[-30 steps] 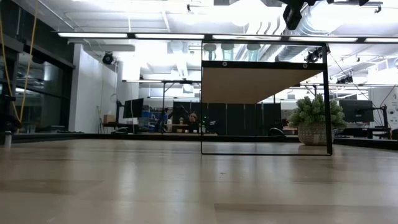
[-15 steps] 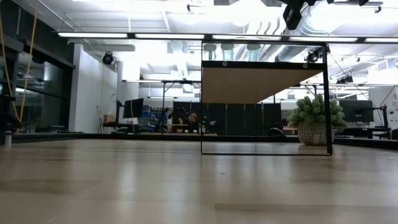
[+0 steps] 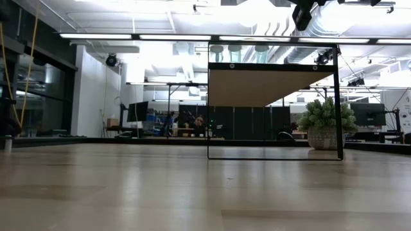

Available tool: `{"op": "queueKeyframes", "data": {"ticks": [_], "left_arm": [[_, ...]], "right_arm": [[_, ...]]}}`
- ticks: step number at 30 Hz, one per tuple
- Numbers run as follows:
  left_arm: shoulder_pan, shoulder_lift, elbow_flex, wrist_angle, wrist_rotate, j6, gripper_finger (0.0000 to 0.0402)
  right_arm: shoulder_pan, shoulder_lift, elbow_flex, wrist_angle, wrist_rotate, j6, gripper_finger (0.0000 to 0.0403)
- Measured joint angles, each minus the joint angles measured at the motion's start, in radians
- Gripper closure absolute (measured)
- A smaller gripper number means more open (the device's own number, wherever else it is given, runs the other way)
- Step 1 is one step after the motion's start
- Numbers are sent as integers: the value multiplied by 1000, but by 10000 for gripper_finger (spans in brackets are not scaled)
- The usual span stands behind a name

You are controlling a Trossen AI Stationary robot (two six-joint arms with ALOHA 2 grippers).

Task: Pick and place medicine bottles onto shelf by color
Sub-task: Put the orange pill bottle on the shelf aligned with the other orange pill bottles

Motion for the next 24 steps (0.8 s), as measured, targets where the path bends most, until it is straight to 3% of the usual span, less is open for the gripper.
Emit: {"op": "queueKeyframes", "data": {"ticks": [6,11,20,24], "left_arm": [[352,-48,226,-130,0,257,292],[658,8,432,-136,0,565,292],[1087,297,837,-166,-33,1014,293],[1213,478,1024,-166,-103,1092,293]], "right_arm": [[0,0,0,0,0,-1,403],[0,0,0,0,0,-20,403],[0,0,0,0,2,-20,403],[0,0,0,0,10,-20,403]]}}
